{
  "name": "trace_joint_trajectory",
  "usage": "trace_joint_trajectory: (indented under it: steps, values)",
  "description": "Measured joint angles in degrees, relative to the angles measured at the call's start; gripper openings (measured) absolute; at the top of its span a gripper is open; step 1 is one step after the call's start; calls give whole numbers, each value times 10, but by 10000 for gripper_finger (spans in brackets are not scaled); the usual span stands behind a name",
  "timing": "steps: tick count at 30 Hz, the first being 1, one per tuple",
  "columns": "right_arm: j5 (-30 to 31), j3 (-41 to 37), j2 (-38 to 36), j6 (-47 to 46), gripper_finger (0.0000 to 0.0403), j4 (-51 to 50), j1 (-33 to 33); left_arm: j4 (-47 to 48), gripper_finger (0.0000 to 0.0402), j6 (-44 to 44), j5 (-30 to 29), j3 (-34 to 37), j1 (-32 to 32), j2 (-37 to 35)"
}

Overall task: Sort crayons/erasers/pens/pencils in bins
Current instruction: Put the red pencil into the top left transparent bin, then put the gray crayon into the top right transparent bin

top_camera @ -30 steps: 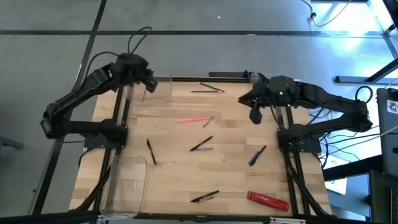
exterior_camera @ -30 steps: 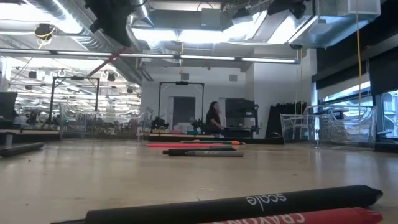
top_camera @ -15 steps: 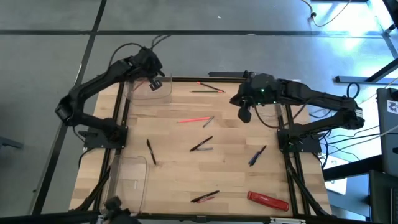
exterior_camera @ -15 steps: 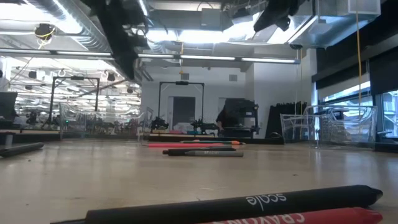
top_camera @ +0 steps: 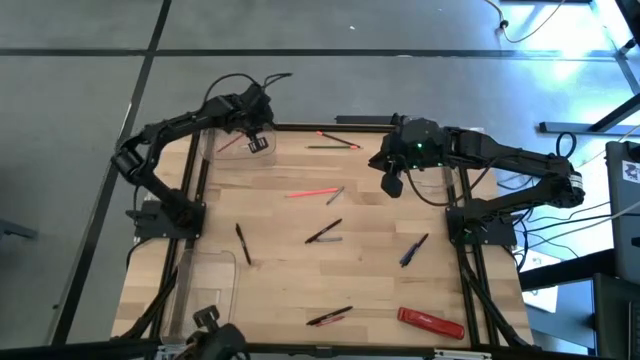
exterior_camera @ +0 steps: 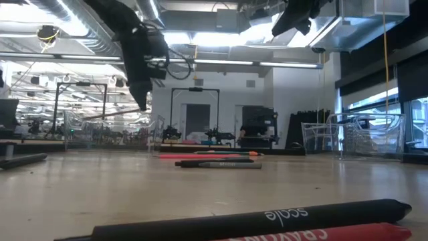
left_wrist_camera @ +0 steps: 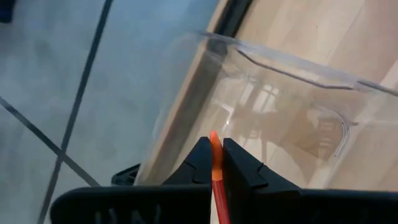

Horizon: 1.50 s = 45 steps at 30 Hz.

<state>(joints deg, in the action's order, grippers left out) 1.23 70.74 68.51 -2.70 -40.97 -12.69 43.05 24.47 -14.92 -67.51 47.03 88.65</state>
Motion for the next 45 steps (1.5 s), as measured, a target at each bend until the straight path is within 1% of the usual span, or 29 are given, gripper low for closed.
trace_joint_trajectory:
  steps: [10,15,18,21,27,39,43,45]
  values:
    - [0,0,0,2,51,0,0,-3,7,1,1,0,0,58]
    - [0,0,0,2,51,0,0,-3,4,1,9,0,0,75]
    - [0,0,0,2,51,0,0,-4,4,1,8,0,0,75]
    - [1,0,0,2,51,0,0,-2,13,0,5,0,0,75]
    - [2,0,0,2,51,0,0,-1,35,-2,-31,0,0,75]
    - [1,0,0,2,51,0,0,-2,75,-4,-34,0,0,75]
    - [2,0,0,4,51,0,0,-1,74,-39,-35,0,-3,72]
    - [2,0,0,4,51,0,0,4,73,-64,-34,0,-6,58]
